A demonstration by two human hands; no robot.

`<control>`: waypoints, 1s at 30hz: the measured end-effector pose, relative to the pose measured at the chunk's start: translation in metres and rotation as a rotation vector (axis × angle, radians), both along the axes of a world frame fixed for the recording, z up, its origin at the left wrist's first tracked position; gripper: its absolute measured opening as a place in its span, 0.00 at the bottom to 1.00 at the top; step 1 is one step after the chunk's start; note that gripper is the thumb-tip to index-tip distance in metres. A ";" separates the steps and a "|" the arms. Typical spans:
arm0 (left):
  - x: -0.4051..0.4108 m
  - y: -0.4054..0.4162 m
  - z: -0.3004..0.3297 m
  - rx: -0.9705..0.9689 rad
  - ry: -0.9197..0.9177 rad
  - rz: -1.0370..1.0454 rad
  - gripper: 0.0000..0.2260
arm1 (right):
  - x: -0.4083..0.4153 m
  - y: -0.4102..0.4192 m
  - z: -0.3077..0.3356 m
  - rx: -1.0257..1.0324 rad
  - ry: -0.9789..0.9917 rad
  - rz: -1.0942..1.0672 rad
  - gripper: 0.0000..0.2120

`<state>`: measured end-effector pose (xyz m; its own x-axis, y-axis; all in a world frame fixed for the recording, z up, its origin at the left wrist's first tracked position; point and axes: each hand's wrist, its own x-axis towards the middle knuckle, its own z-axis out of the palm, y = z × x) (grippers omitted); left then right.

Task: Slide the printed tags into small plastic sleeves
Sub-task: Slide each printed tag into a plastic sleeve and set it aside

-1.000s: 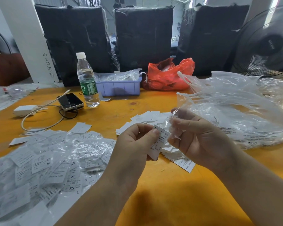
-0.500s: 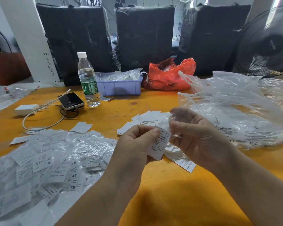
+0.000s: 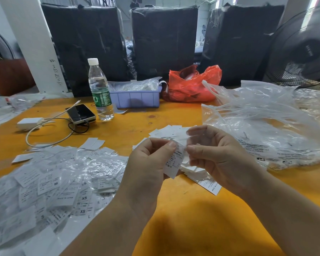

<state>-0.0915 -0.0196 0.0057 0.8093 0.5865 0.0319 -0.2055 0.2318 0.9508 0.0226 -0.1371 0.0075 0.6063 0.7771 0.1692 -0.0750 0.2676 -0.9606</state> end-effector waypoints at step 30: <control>-0.010 0.004 0.008 0.646 -0.095 0.149 0.08 | -0.006 0.000 0.007 -0.049 0.087 0.114 0.16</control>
